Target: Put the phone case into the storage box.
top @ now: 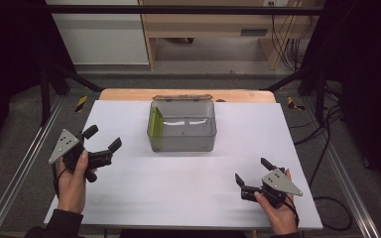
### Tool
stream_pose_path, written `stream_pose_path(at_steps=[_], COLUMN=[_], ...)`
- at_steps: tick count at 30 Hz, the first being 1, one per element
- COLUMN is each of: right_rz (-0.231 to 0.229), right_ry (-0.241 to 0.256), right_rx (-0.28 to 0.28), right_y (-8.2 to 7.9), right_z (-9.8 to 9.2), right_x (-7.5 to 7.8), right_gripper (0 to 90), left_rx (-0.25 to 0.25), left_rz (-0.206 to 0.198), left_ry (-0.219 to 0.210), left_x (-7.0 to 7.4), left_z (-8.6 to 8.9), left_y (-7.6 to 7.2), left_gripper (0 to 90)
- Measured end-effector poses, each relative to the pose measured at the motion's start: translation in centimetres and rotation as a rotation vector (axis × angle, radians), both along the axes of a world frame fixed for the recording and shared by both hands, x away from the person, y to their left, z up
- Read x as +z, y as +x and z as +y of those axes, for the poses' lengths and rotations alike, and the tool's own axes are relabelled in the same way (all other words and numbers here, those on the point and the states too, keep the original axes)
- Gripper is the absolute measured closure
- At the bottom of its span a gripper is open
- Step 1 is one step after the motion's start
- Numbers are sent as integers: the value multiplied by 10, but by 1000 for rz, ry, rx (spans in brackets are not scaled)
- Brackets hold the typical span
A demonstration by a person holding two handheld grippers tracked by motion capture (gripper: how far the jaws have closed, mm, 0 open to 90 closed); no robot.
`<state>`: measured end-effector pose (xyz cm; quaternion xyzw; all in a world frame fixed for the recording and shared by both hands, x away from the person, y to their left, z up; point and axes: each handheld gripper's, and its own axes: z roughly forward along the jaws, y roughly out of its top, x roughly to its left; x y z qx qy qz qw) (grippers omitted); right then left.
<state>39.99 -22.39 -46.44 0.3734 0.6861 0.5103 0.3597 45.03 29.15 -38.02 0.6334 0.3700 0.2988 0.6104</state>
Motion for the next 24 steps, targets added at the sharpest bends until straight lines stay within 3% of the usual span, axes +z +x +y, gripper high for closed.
stream_pose_path(at_steps=[24], right_rz=[6], right_ry=[16], right_rx=[9], right_y=[0], right_z=[0], right_x=[1], right_gripper=[20], left_rx=[12], left_rz=[8], left_ry=[-16], left_x=[-32], left_z=[2], left_y=[-13], left_gripper=[9])
